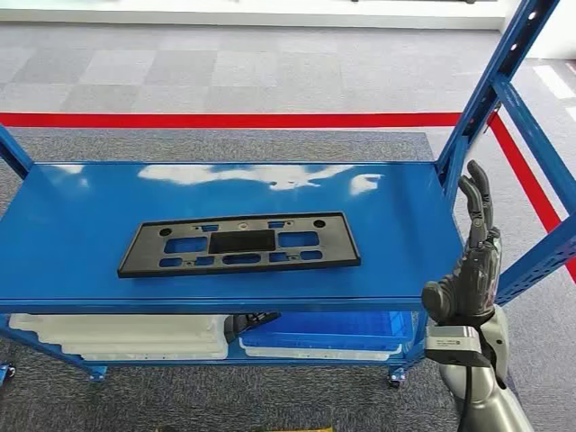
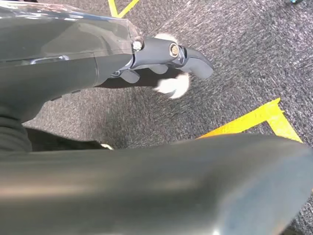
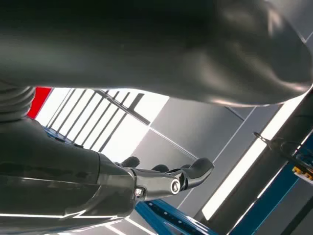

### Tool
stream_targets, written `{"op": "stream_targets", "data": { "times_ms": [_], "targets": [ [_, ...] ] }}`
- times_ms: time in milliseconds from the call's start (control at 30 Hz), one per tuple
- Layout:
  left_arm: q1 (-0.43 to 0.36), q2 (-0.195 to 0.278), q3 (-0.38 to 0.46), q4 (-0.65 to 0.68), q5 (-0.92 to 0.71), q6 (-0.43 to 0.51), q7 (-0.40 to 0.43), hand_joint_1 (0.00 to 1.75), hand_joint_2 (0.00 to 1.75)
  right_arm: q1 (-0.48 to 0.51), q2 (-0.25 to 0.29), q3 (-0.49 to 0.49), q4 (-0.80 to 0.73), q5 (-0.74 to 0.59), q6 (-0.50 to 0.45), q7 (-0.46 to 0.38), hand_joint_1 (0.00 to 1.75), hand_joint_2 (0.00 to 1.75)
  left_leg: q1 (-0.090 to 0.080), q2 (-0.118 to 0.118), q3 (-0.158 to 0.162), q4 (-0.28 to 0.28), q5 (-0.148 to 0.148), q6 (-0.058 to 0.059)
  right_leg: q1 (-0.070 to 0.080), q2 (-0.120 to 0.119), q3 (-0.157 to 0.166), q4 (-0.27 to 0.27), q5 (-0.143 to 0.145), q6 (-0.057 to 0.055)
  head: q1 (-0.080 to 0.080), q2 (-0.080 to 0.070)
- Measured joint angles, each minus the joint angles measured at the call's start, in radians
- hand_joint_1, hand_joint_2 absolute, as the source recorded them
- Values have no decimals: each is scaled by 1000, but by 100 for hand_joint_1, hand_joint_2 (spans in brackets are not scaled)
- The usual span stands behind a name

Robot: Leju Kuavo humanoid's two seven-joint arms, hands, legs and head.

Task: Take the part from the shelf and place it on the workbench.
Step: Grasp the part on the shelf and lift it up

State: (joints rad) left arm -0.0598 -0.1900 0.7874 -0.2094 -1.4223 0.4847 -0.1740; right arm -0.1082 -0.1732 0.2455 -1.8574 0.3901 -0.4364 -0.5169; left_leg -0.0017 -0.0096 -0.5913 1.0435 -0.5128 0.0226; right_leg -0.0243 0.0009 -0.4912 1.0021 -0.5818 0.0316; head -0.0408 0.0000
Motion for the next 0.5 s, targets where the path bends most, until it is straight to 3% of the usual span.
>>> {"op": "stream_targets", "data": {
  "times_ms": [300,500],
  "targets": [
    [0,0,0,0,-4,-2,0,0,0,5,-2,-18,0,22,-9,9,0,0,0,0,0,0,0,0,0,0,0,0,0,0,0,0],
    [0,0,0,0,4,-5,0,0,0,19,-27,-46,33,135,8,89,0,0,0,0,0,0,0,0,0,0,0,0,0,0,0,0]
  ]
}}
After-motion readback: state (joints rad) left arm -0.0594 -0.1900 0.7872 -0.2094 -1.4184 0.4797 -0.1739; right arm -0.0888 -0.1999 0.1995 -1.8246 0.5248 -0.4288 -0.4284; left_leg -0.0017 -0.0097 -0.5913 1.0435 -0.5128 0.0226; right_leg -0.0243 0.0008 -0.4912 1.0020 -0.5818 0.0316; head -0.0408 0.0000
